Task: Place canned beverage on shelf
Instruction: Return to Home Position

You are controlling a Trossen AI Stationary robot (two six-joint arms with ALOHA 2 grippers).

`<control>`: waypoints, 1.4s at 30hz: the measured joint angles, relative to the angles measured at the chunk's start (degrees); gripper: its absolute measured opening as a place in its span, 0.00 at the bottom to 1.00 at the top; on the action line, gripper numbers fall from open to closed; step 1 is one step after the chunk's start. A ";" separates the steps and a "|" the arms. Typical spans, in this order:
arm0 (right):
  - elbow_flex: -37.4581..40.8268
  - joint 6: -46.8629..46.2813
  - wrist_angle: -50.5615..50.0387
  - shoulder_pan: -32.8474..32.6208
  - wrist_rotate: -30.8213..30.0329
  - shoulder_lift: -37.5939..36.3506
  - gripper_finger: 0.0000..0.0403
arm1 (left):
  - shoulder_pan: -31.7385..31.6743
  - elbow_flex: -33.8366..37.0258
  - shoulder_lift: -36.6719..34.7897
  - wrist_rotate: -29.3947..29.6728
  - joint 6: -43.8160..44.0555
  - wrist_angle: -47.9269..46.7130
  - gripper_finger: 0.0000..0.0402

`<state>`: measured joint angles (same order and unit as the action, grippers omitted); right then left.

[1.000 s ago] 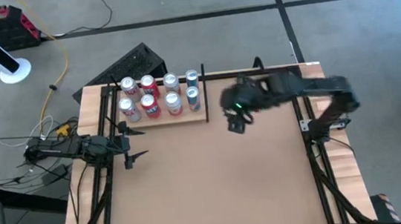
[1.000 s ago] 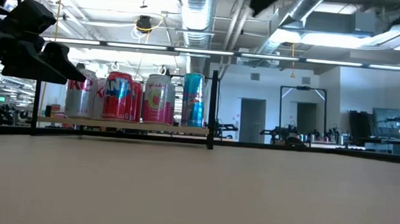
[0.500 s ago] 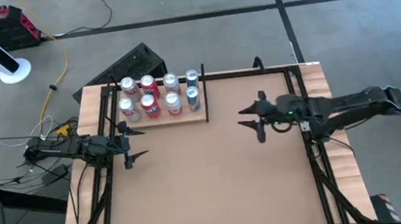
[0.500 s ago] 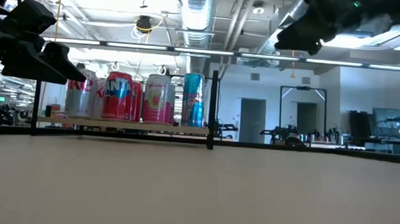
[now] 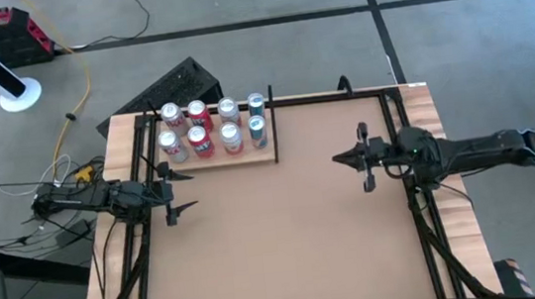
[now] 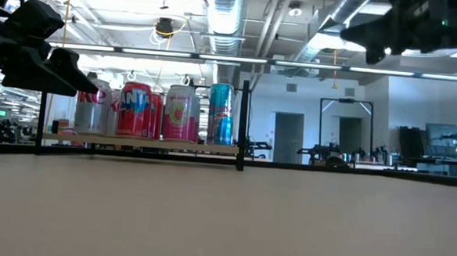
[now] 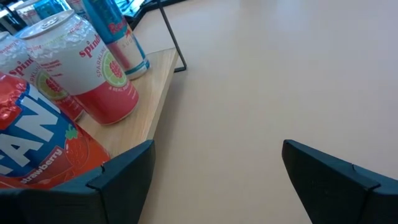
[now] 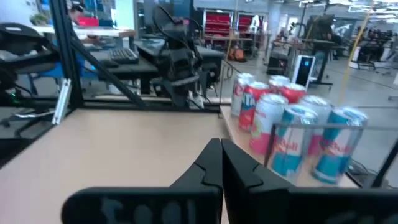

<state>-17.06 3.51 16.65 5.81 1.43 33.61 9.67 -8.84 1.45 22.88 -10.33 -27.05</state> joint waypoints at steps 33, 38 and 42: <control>16.63 -9.03 12.83 7.48 3.14 -1.40 0.07 | -0.02 7.53 0.27 -24.11 14.52 31.47 0.84; 16.66 -9.08 9.00 7.47 1.29 -1.40 0.07 | -0.02 8.20 0.57 -23.65 12.65 29.40 0.84; 16.66 -9.07 7.11 7.47 1.31 -1.38 0.07 | -0.02 8.22 1.55 -23.17 11.13 28.85 0.82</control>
<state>-0.40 -5.56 23.76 13.28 2.74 32.23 9.65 -0.62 3.00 -0.29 0.80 1.80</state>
